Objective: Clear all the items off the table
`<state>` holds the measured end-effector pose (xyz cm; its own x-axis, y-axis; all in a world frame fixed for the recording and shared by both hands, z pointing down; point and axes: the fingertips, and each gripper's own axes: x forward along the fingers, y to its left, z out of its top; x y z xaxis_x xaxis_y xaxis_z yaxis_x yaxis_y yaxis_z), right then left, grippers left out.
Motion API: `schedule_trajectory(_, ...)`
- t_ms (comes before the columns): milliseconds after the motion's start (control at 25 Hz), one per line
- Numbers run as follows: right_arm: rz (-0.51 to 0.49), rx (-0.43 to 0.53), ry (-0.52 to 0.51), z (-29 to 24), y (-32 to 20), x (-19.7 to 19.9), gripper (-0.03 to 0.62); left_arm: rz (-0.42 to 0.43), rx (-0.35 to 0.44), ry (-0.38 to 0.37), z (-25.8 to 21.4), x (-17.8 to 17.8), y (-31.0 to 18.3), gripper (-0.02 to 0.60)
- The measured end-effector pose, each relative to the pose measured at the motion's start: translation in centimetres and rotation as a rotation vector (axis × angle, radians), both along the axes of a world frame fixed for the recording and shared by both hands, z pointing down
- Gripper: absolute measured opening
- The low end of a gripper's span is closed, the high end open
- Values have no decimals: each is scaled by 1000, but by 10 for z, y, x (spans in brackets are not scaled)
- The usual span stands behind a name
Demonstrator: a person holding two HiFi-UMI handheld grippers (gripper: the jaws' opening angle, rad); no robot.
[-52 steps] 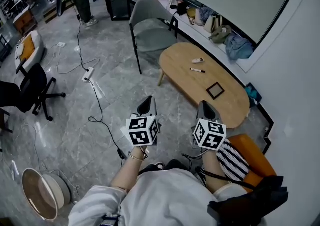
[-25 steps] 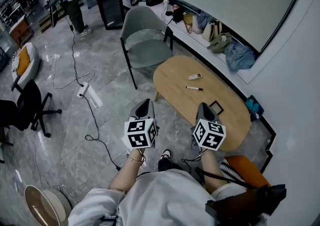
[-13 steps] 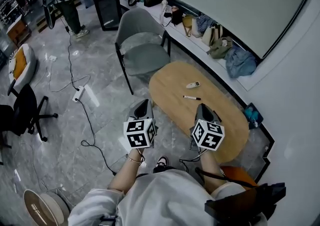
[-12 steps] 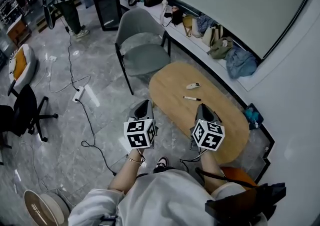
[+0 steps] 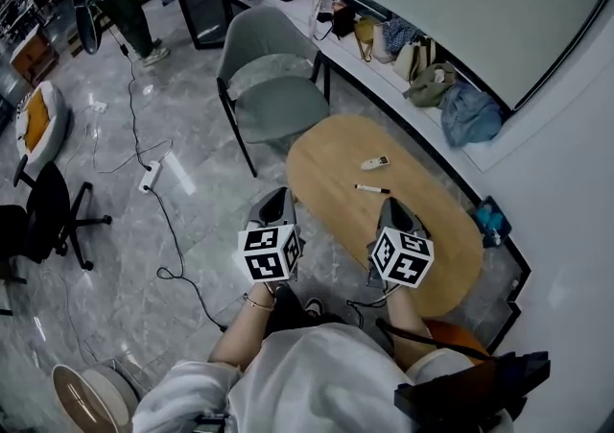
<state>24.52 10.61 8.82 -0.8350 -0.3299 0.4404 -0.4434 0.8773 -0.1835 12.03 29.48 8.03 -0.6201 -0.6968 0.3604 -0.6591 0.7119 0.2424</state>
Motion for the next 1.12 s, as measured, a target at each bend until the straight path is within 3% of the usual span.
schedule_trajectory(160,14,2,15,4,-8,-14,25,7,-7,36,12,-19,-9,8)
schedule_trajectory(320,60,-10,16,12,-30,-35,25,46,-9,27,17,-51,-34,8)
schedule_trajectory(760,112,-44,5,10,-57,-139,25,129,-18,20,10,-168,-90,8)
schedule_trajectory(1120,186,-45,8,-3,-80,-207,25,177,-38,63,12,-248,-112,8)
